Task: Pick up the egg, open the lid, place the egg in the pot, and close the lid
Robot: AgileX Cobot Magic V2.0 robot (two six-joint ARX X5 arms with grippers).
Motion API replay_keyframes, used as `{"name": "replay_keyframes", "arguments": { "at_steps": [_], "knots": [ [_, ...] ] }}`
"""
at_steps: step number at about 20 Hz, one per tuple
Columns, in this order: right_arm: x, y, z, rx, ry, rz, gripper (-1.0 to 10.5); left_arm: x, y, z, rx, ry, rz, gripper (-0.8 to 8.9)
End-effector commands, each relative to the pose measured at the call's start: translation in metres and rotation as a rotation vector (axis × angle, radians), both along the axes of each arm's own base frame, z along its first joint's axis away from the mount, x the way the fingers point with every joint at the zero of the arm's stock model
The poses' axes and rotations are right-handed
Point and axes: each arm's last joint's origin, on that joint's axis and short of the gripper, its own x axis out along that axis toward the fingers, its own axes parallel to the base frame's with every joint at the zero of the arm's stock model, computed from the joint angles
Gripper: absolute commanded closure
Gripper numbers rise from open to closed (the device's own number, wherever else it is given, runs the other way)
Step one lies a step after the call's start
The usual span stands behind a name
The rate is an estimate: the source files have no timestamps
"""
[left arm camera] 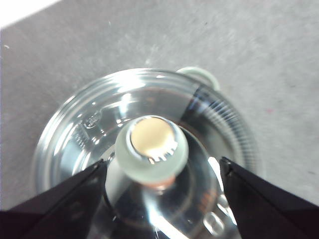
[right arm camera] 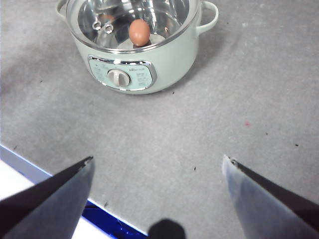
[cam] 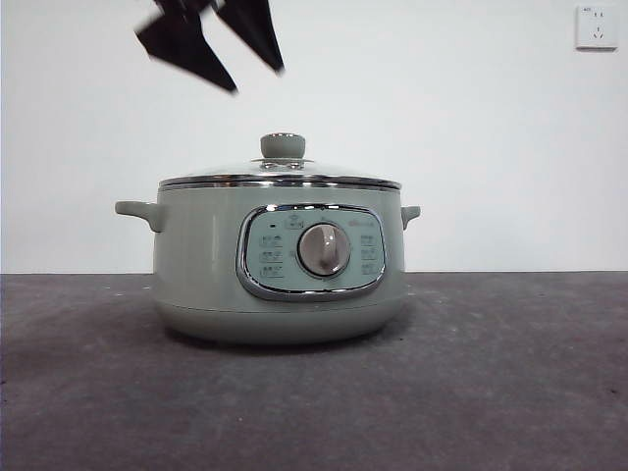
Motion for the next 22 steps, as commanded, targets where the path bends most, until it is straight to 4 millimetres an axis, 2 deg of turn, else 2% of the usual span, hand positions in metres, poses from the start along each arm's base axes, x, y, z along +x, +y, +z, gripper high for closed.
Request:
{"name": "replay_keyframes", "arguments": {
  "at_steps": [1,4,7,9,11,14,19,20,21,22],
  "knots": [
    [0.001,0.001,-0.001,0.007,-0.004,-0.001,5.1,-0.028,0.014,0.025,-0.023,-0.022,-0.005,4.28],
    [0.001,0.001,-0.001,0.005,-0.004,0.001,5.1,-0.072,0.034,0.05,-0.039,-0.016,0.002,4.28],
    [0.001,0.001,-0.001,0.003,-0.004,0.003,5.1,-0.116,0.055,0.063,-0.055,0.043,-0.004,4.32],
    [0.001,0.001,-0.001,0.005,-0.002,0.006,5.1,-0.139,0.065,0.067,-0.068,0.082,-0.038,4.36],
    [0.001,0.001,-0.001,0.004,-0.001,0.006,5.1,-0.153,0.072,0.07,-0.068,0.091,-0.043,4.36],
    [0.001,0.001,-0.001,0.004,-0.001,0.006,5.1,-0.162,0.076,0.071,-0.077,0.104,-0.058,4.36],
    [0.001,0.001,-0.001,0.005,0.0,0.005,5.1,-0.162,0.076,0.07,-0.074,0.114,-0.059,4.42],
    [0.001,0.001,-0.001,0.004,0.0,0.005,5.2,-0.162,0.076,0.07,-0.074,0.114,-0.059,4.87],
    [0.001,0.001,-0.001,0.005,0.002,0.004,5.9,-0.162,0.076,0.07,-0.074,0.113,-0.059,6.14],
    [0.001,0.001,-0.002,0.006,0.005,0.002,7.3,-0.162,0.076,0.07,-0.074,0.113,-0.059,7.62]
  ]
}}
